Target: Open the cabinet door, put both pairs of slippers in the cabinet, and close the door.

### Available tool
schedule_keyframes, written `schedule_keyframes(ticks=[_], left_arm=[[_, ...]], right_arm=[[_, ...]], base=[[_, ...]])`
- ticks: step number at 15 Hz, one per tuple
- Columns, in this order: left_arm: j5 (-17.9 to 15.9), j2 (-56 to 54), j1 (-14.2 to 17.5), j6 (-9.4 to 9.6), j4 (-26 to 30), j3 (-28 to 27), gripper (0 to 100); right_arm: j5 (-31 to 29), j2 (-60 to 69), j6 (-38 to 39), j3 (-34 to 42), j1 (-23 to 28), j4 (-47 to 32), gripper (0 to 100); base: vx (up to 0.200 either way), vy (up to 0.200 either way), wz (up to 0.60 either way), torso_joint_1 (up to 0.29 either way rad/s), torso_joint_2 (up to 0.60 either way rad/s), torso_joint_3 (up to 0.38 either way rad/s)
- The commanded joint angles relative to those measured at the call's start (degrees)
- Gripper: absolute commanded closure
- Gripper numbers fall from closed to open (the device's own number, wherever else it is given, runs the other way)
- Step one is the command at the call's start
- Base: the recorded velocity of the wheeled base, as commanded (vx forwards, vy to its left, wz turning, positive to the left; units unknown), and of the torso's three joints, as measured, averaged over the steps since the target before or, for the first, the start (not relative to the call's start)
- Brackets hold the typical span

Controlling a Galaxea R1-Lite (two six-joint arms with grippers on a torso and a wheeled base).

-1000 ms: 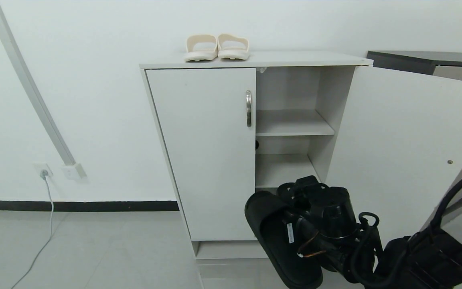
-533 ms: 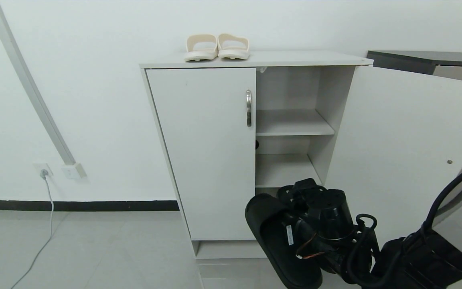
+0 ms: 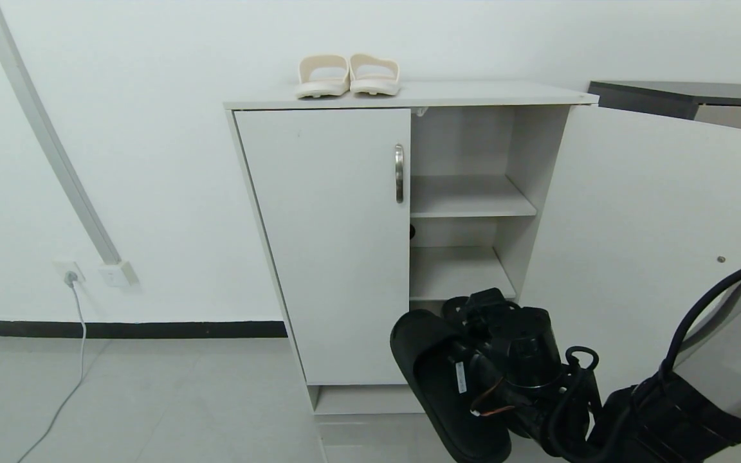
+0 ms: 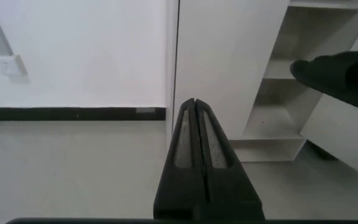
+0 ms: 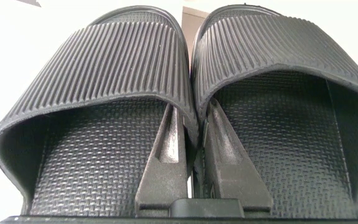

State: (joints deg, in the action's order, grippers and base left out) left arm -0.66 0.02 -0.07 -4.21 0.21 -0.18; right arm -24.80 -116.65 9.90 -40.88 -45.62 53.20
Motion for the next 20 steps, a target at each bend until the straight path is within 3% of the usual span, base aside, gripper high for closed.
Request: schedule_keyframes(ticks=[1,2,3,6,7,9,13,20], left_arm=[[1.01,0.15,-0.01,-0.01,-0.03,0.09,100],[6.28,0.06,-0.01,1.22,0.06,0.09,100],[7.78,0.06,-0.01,1.04,0.06,0.09,100],[7.34,0.06,-0.01,0.43,0.06,0.09,100],[4.88,0.06,-0.01,-1.51,-0.03,0.09,100],[1.36,0.15,-0.01,-0.98,-0.21,0.09,100],[1.27,0.06,-0.01,-0.45,-0.21,0.09,100],[1.27,0.15,-0.01,-0.54,-0.21,0.09,100]], right_arm=[[0.01,-0.59,-0.14,-0.08,-0.09,0.50,100],[-0.17,-1.03,-0.23,-0.08,-0.09,1.38,100],[-0.17,-1.30,-0.32,0.01,-0.09,1.91,100],[-0.17,-1.39,-0.23,0.09,-0.09,2.08,100],[-0.25,-1.21,-0.23,0.18,-0.09,2.17,100],[-0.69,-1.21,-0.06,0.01,-0.09,2.08,100],[-10.10,-5.25,2.49,-6.15,-0.09,2.00,100],[-13.61,-7.45,3.90,-8.17,-0.09,1.91,100]], base=[[0.000,0.000,0.00,0.000,0.00,0.000],[0.000,0.000,0.00,0.000,0.00,0.000],[0.000,0.000,0.00,0.000,0.00,0.000],[0.000,0.000,0.00,0.000,0.00,0.000],[0.000,0.000,0.00,0.000,0.00,0.000],[0.000,0.000,0.00,0.000,0.00,0.000],[0.000,0.000,0.00,0.000,0.00,0.000],[0.000,-0.029,0.00,0.000,0.00,0.000]])
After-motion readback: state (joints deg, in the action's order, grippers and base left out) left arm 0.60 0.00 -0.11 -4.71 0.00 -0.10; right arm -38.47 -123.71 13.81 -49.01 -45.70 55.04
